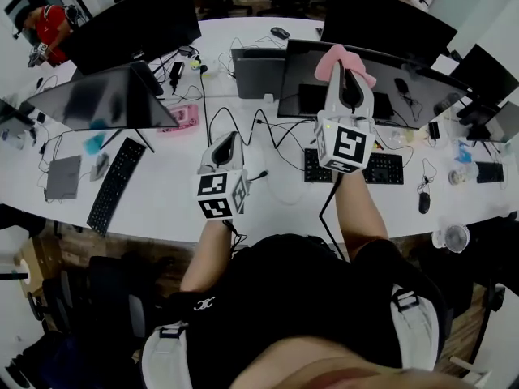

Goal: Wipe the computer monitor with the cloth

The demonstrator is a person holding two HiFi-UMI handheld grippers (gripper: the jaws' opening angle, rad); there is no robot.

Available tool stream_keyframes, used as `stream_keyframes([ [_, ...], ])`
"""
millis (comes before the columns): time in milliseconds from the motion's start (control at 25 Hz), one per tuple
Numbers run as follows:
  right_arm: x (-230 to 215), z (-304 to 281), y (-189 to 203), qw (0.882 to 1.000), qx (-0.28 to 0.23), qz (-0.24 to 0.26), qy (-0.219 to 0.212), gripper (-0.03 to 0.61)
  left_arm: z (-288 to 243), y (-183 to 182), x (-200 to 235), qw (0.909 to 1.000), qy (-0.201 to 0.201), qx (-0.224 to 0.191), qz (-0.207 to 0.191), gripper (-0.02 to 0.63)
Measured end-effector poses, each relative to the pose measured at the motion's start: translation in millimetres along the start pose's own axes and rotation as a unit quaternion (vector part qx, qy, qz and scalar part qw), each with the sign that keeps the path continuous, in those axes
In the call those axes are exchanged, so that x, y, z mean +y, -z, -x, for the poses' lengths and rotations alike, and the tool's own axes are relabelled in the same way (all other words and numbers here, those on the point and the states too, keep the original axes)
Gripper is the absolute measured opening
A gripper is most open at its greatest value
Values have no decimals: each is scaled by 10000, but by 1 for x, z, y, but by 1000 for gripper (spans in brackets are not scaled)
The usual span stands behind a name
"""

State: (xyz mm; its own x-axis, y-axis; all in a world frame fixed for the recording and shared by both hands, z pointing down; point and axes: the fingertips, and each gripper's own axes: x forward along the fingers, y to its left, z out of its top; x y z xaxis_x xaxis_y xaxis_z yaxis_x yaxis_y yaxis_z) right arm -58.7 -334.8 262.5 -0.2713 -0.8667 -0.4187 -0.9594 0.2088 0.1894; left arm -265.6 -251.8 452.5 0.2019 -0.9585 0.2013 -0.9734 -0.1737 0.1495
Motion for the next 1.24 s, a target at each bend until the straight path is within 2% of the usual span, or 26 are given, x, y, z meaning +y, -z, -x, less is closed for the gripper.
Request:
stream_keyframes([
  [200,-58,45,20,9988,381,140,287,9,-27,-8,-55,9989,444,-29,-178,49],
  [360,-103,86,41,9953,752,61,609,9,-46,-12,-103,9962,806,-25,-337,49],
  [560,-143,117,61,9920,1018,-32,746,9,-67,-14,-152,9926,1108,-11,-495,49],
  [800,-167,131,77,9906,1155,-112,730,9,-80,-19,-192,9894,1299,-79,-641,49],
  [1240,-198,137,95,9892,1291,-268,643,9,-97,-25,-236,9870,1436,-163,-698,49],
])
